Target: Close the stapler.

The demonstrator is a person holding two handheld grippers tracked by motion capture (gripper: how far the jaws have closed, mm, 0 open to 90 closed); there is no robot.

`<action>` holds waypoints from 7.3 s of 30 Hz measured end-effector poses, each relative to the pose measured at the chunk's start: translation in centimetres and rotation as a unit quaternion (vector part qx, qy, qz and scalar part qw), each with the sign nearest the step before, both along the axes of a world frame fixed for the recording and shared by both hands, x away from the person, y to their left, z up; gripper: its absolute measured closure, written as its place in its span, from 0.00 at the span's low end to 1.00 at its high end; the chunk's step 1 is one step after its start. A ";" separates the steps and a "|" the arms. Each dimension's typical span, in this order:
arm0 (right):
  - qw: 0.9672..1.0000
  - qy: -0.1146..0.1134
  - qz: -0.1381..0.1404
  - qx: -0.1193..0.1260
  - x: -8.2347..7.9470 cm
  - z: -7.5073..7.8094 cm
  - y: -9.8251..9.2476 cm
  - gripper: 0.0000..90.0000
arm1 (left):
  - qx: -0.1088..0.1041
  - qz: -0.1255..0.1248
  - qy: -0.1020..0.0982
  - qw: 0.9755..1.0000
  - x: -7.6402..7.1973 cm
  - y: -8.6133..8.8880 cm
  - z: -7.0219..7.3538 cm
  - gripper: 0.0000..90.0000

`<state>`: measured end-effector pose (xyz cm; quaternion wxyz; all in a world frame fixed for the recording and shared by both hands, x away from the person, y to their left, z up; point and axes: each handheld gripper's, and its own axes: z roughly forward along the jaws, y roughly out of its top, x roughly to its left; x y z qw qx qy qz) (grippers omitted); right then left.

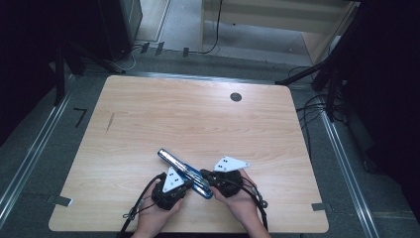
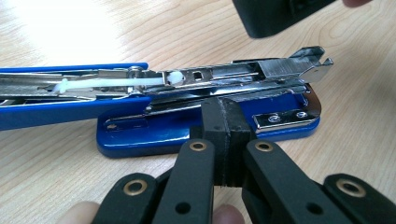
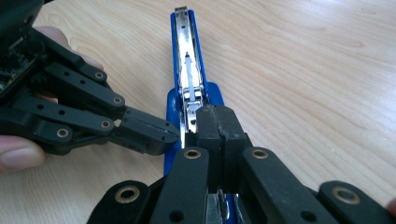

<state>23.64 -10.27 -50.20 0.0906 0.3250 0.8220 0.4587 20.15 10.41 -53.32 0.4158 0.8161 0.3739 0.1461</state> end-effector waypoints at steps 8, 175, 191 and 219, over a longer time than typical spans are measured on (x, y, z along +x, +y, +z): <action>1.000 -0.009 -0.005 0.004 0.3 0.8 0.1 1.00 | 0.003 0.006 0.014 1.000 0.2 0.6 0.2 1.00; 0.999 -0.033 0.027 0.012 2.5 3.3 4.8 1.00 | -0.009 -0.002 0.011 1.000 0.9 0.8 0.0 1.00; 0.999 -0.035 0.017 0.020 1.4 3.2 3.7 1.00 | -0.012 -0.004 0.012 1.000 1.0 0.9 0.0 1.00; 0.999 -0.039 0.009 0.036 0.6 3.9 2.7 1.00 | -0.013 -0.005 0.014 1.000 1.0 0.9 0.0 1.00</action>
